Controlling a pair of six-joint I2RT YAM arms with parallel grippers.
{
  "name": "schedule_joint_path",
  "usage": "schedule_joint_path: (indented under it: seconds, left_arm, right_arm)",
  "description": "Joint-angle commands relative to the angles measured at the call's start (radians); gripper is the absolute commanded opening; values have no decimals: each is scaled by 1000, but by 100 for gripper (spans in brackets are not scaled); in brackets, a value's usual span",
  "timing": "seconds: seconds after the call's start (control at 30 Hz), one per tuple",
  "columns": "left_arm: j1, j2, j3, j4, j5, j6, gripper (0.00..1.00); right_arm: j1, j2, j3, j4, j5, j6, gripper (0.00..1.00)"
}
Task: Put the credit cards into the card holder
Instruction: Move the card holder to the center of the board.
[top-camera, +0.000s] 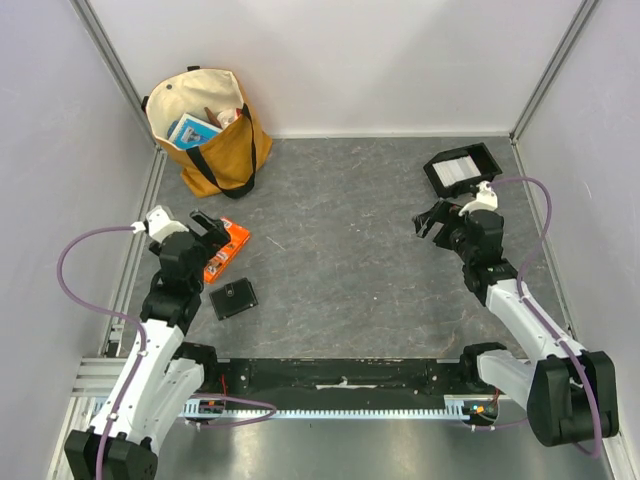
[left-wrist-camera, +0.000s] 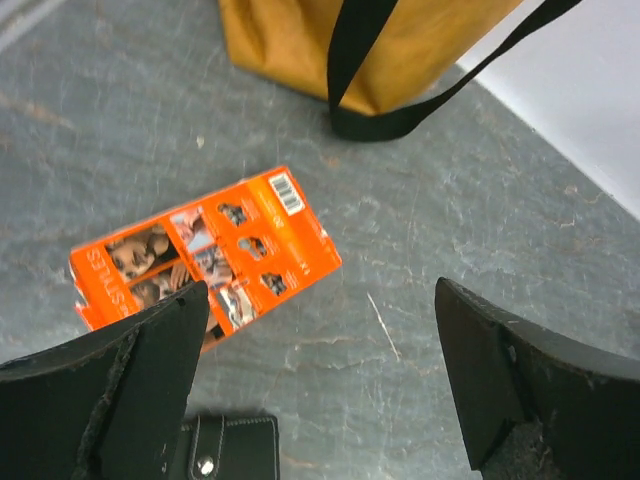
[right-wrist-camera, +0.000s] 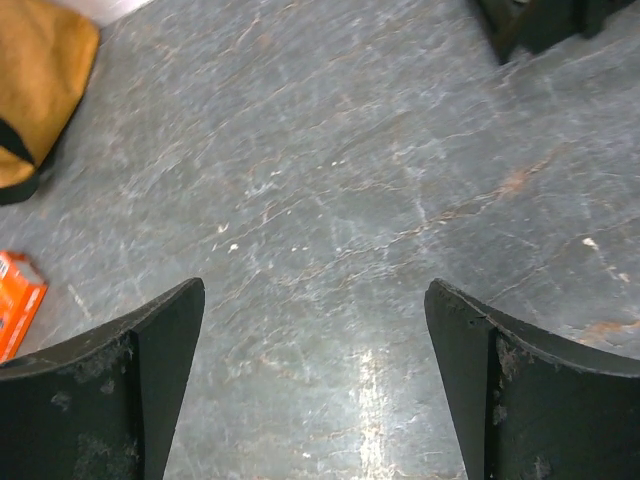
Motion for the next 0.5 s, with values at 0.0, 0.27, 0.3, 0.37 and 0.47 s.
schedule_joint_path:
  seconds: [0.0, 0.27, 0.3, 0.37, 0.47]
  left_arm:
    - [2, 6, 41, -151, 60, -228, 99]
    - [8, 18, -25, -185, 329, -267, 99]
    - [8, 30, -16, -231, 324, -275, 99]
    - [-3, 37, -13, -316, 289, -273, 99]
    - [-40, 5, -34, -383, 176, -295, 99]
  right_arm:
    - [2, -74, -35, 34, -122, -32, 98]
    - [4, 54, 93, -107, -299, -78, 98]
    - [5, 71, 100, -109, -323, -80, 98]
    - [23, 84, 104, -109, -336, -84, 98]
    - [59, 88, 110, -104, -314, -89, 98]
